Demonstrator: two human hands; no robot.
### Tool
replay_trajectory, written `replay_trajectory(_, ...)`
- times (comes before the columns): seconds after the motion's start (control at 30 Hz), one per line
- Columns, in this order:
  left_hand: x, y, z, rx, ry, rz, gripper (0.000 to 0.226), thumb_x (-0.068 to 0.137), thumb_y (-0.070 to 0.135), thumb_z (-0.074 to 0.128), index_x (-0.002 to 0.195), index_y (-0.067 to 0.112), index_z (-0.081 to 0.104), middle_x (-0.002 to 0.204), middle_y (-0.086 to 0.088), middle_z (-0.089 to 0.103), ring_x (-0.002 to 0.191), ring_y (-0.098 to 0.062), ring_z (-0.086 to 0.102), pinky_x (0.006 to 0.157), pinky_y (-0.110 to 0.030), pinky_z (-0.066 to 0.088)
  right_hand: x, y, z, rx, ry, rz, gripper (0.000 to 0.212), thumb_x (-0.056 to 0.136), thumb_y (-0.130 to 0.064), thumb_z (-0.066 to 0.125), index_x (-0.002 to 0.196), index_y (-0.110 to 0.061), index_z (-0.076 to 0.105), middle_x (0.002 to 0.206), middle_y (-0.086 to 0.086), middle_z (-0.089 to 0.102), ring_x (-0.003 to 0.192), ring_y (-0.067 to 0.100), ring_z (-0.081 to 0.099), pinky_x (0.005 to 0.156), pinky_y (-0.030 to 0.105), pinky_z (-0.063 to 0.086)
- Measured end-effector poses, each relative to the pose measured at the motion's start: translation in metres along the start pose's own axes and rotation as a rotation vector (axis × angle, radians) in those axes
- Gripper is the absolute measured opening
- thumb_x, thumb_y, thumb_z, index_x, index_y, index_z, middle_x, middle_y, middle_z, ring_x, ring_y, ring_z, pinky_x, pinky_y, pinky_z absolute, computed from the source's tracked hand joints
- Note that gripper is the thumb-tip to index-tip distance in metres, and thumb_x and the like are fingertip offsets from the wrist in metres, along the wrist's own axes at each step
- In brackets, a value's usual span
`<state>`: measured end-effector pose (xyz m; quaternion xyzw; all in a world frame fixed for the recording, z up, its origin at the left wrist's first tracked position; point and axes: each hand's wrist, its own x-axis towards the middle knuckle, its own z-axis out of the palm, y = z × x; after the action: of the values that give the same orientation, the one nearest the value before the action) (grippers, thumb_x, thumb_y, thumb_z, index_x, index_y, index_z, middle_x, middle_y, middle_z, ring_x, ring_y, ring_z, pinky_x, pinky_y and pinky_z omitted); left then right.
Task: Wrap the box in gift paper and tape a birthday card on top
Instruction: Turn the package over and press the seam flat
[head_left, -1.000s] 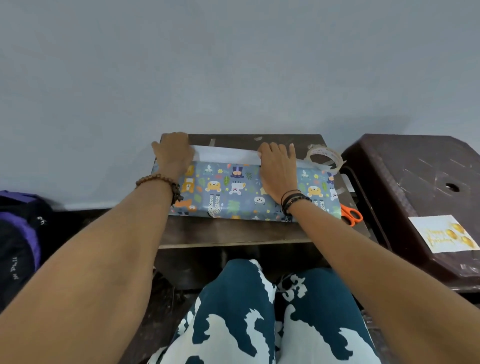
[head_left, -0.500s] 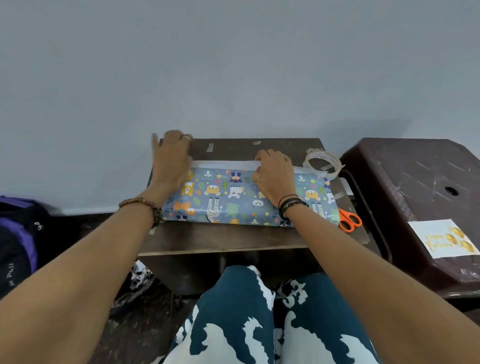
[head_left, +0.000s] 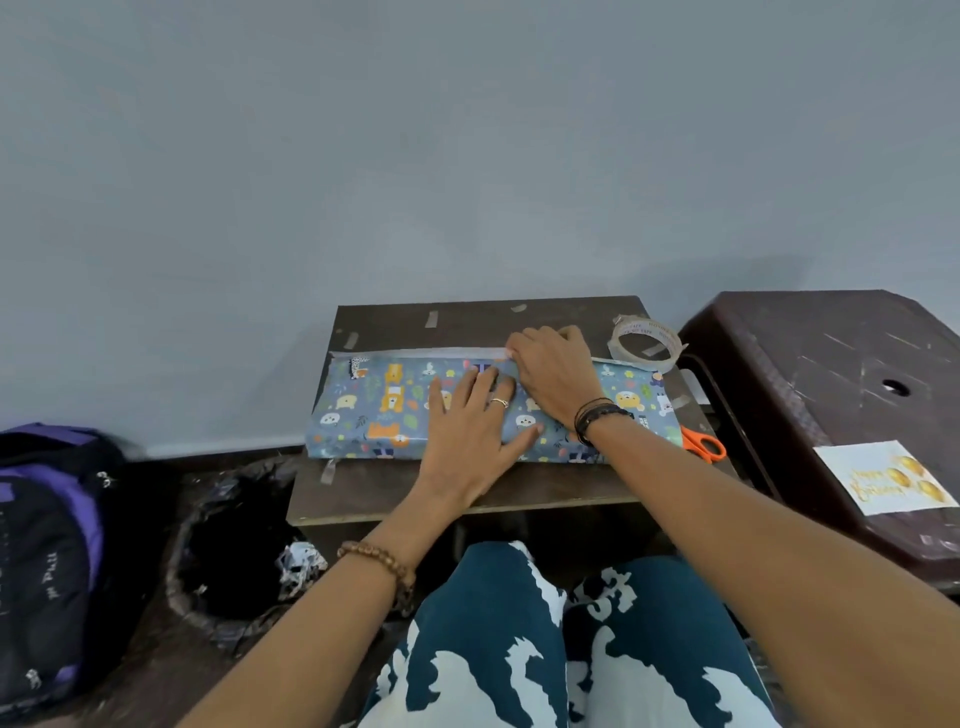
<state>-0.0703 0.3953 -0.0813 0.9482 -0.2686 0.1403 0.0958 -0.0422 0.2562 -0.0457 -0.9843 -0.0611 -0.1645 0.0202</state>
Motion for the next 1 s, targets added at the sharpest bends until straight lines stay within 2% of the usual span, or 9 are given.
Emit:
replay_trajectory(0.07,0.001,0.001,-0.002,-0.002,-0.045,-0.001,0.066,0.082,0.063,0.033,0.115,0.014,0.063,0.121,-0.007,0.062,0.116,-0.026,0.057,0.094,-0.060,0.039,-0.006,-0.003,0.001,-0.034,0.041,0.009,0.011,0.082,-0.003,0.057,0.086,-0.012,0.062,0.075,0.006,0.063,0.074,0.029,0.059,0.070,0.038,0.040)
replay_trajectory(0.17,0.002,0.002,-0.005,-0.016,-0.090,0.003,0.071,0.081,0.064,0.029,0.119,0.013,0.062,0.125,-0.008,0.060,0.119,-0.028,0.054,0.096,-0.062,0.036,-0.010,-0.005,0.004,0.064,0.050,0.044,0.017,0.092,-0.009,0.049,0.097,-0.009,0.065,0.092,0.009,0.064,0.088,0.029,0.058,0.075,0.039,0.041)
replay_trajectory(0.37,-0.002,-0.002,-0.008,-0.079,-0.126,0.008,0.098,0.070,0.077,0.013,0.141,0.013,0.037,0.146,-0.003,0.038,0.138,-0.021,0.029,0.112,-0.054,0.008,-0.030,-0.004,0.000,0.250,0.030,0.022,0.031,0.093,-0.011,0.046,0.119,-0.007,0.062,0.106,0.011,0.061,0.094,0.025,0.056,0.080,0.034,0.045)
replay_trajectory(0.57,0.002,-0.008,-0.011,-0.159,-0.063,0.056,0.111,0.063,0.080,0.029,0.141,0.002,0.033,0.146,-0.015,0.035,0.137,-0.030,0.030,0.114,-0.042,0.009,-0.033,-0.009,-0.002,0.220,0.064,0.030,0.033,0.080,-0.009,0.047,0.104,-0.003,0.069,0.098,0.014,0.069,0.089,0.033,0.063,0.077,0.036,0.048)
replay_trajectory(0.7,0.009,-0.013,-0.011,0.019,-0.206,0.076,0.120,0.057,0.085,0.009,0.149,0.009,0.007,0.157,-0.008,0.003,0.145,-0.024,0.000,0.111,-0.039,-0.013,-0.037,-0.011,-0.006,0.180,0.008,0.085,0.033,0.087,-0.012,0.047,0.116,-0.012,0.064,0.123,0.005,0.063,0.104,0.027,0.061,0.075,0.030,0.044)
replay_trajectory(0.8,0.010,-0.014,-0.011,0.028,-0.286,0.041,0.111,0.069,0.086,0.023,0.149,0.013,0.000,0.158,-0.005,-0.003,0.145,-0.020,-0.005,0.114,-0.041,-0.013,-0.036,-0.014,-0.010,0.130,-0.042,0.110,0.032,0.089,-0.015,0.043,0.114,-0.014,0.064,0.125,0.001,0.061,0.102,0.024,0.061,0.069,0.027,0.039)
replay_trajectory(0.9,0.010,-0.011,-0.017,-0.016,-0.335,0.032,0.101,0.079,0.077,0.033,0.149,0.013,0.000,0.158,-0.005,-0.005,0.145,-0.020,-0.006,0.115,-0.042,-0.010,-0.028,-0.022,-0.019,0.075,-0.063,0.196,0.027,0.090,-0.016,0.040,0.099,-0.012,0.065,0.106,0.004,0.067,0.091,0.025,0.061,0.062,0.028,0.035)
replay_trajectory(0.97,0.012,-0.012,-0.022,-0.028,-0.381,0.044,0.088,0.088,0.068,0.029,0.149,0.013,-0.003,0.157,-0.007,-0.007,0.145,-0.021,-0.009,0.117,-0.044,-0.008,-0.025,-0.036,-0.025,0.226,0.014,0.296,0.028,0.092,-0.016,0.040,0.095,-0.010,0.067,0.097,0.008,0.068,0.092,0.025,0.062,0.066,0.030,0.040)
replay_trajectory(1.0,0.014,-0.013,-0.026,-0.026,-0.410,0.060,0.081,0.092,0.060,0.029,0.149,0.013,-0.005,0.157,-0.007,-0.010,0.144,-0.022,-0.012,0.117,-0.045,-0.007,-0.025,-0.045,-0.026,0.401,0.043,0.326,0.029,0.093,-0.015,0.040,0.103,-0.009,0.067,0.105,0.009,0.068,0.102,0.024,0.060,0.078,0.030,0.045)
